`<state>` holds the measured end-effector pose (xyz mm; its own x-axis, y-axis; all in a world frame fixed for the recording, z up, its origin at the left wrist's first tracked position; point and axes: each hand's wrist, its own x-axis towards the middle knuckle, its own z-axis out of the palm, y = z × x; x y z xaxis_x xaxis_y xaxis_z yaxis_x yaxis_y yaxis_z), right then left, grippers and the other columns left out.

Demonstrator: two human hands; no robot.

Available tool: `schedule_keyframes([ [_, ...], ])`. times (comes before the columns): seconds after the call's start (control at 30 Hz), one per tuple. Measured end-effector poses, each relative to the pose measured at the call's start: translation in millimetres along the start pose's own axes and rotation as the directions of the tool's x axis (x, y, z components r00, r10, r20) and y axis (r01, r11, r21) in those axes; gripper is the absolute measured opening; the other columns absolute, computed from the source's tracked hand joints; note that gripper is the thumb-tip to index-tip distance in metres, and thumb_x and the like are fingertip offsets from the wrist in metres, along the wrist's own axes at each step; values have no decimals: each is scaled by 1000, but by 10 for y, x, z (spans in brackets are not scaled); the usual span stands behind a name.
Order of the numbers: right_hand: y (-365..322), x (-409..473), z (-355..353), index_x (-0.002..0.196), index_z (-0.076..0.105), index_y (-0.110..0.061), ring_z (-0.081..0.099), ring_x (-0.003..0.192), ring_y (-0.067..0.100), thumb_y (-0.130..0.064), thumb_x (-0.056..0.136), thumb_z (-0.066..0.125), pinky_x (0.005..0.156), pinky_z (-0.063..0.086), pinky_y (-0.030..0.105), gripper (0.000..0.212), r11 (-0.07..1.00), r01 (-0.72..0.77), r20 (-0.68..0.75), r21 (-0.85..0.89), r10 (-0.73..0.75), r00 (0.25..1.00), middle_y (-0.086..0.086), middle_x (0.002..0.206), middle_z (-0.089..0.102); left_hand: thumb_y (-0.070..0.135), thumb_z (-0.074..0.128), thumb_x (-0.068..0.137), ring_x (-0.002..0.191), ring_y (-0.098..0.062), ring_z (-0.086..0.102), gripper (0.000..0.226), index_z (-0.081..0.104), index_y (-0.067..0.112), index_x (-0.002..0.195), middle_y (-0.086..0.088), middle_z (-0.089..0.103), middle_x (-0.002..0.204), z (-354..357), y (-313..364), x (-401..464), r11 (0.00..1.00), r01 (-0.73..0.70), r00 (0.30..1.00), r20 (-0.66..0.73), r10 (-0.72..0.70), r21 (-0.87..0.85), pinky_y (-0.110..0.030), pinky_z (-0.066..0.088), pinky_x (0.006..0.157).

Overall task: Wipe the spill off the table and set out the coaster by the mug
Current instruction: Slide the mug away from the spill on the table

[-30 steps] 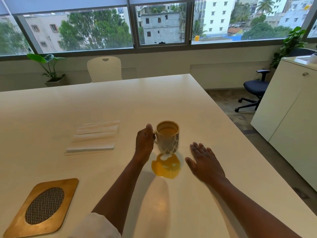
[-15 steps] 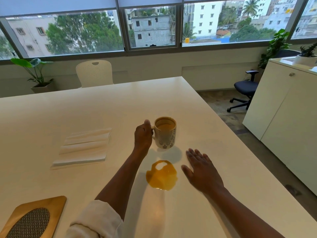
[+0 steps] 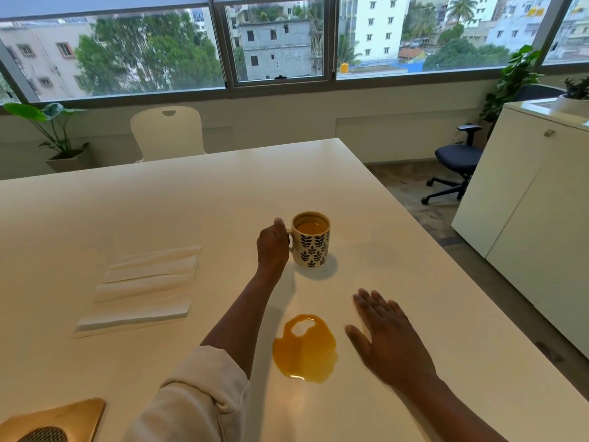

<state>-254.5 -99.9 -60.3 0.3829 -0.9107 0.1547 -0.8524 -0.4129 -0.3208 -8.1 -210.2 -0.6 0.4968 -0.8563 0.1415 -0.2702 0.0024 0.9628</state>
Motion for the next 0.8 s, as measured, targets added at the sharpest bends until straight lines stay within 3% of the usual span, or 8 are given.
schedule_keyframes([
  [0.37,-14,18,-30,154,21,-27,7,149,4,-64,93,18,123,11,32,71,1000,-8,11,0,8,1000,-11,161,18,35,30,104,53,-19,44,55,48,13,57,-2,51,57,184,-115,233,998,59,998,3,-59,-9,-35,37,61],
  [0.8,-11,13,-11,154,22,-27,9,149,6,-65,93,15,122,14,35,72,1000,-14,15,-7,14,1000,-10,161,20,34,27,105,58,-21,48,57,51,15,58,-3,54,60,191,-239,222,999,34,999,-4,-34,27,-36,39,63],
])
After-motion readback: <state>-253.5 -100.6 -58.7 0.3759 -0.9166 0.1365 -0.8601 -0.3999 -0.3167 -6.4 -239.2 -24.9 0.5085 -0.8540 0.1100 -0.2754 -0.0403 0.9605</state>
